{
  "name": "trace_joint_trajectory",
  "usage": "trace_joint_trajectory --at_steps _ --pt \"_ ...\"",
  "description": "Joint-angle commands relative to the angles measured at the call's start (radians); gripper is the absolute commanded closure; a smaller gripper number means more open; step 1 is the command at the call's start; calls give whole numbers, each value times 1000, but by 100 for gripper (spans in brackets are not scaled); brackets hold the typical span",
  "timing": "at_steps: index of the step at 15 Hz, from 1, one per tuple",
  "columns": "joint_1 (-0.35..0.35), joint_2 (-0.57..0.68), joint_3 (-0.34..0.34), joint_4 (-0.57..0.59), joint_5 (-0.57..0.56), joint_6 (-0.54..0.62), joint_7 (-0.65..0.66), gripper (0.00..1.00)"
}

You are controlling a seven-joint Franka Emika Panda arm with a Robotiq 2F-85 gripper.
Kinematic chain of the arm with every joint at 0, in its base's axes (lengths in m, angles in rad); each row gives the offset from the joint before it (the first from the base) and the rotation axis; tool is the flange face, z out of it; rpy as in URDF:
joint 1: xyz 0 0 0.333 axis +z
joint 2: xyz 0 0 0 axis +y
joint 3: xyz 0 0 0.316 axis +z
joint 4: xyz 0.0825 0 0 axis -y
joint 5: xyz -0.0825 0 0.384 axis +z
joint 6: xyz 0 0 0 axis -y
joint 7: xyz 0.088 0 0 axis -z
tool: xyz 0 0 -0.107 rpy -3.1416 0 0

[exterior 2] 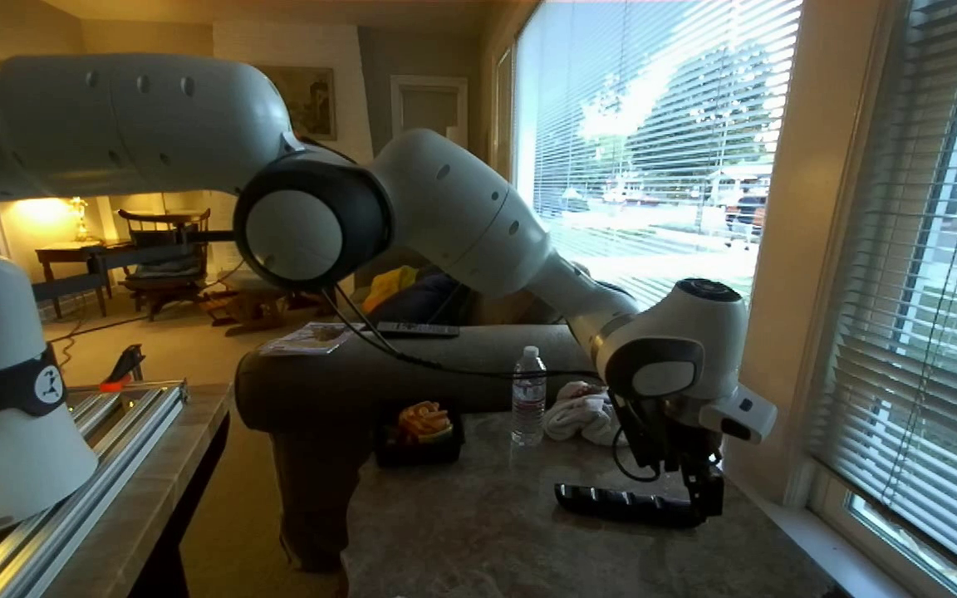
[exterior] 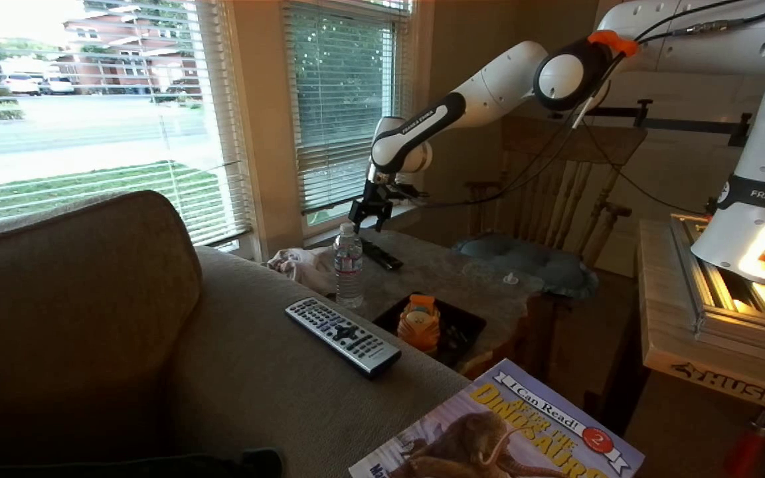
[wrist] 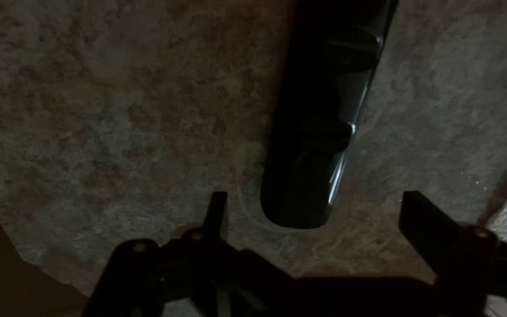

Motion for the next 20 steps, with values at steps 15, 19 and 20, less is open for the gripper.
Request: trace_joint_trajectory --at_steps 15,19,20 --pt "23 2 -47 -40 18 -47 -14 54" --pt "34 -1 -47 -37 16 -49 -16 31" --pt "35 13 -47 -13 15 -56 -17 35"
